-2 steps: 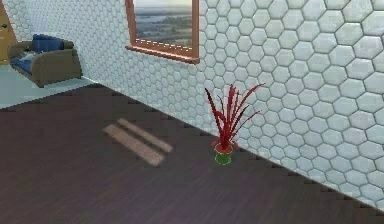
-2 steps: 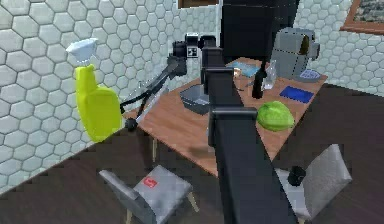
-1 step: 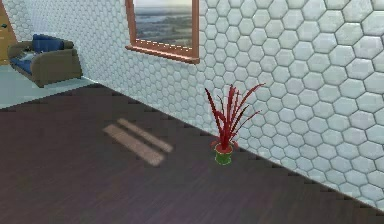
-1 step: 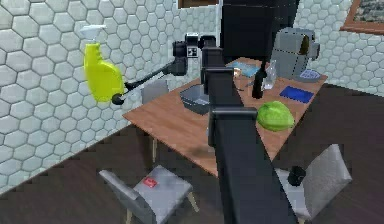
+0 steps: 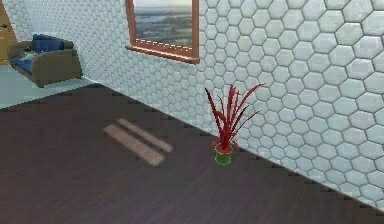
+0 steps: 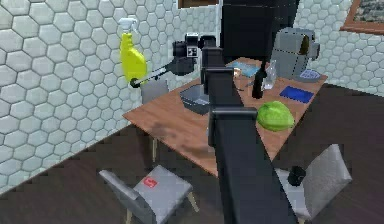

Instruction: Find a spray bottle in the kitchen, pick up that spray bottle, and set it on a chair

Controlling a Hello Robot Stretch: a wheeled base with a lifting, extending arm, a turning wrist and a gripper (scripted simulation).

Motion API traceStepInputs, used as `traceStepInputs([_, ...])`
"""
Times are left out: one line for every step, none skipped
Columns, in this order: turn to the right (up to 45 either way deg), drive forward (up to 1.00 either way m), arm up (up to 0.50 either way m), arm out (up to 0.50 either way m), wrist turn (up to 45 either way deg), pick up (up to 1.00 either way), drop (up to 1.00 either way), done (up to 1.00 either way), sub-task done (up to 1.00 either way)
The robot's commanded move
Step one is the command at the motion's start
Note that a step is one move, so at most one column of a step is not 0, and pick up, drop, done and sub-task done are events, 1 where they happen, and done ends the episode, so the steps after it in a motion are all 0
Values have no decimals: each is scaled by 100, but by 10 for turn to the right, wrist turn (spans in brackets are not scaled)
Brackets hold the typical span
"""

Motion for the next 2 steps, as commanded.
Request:
traceStepInputs([0,0,-46,0,0,0,0,0,0])
traceStepInputs([0,0,-32,0,0,0,0,0,0])
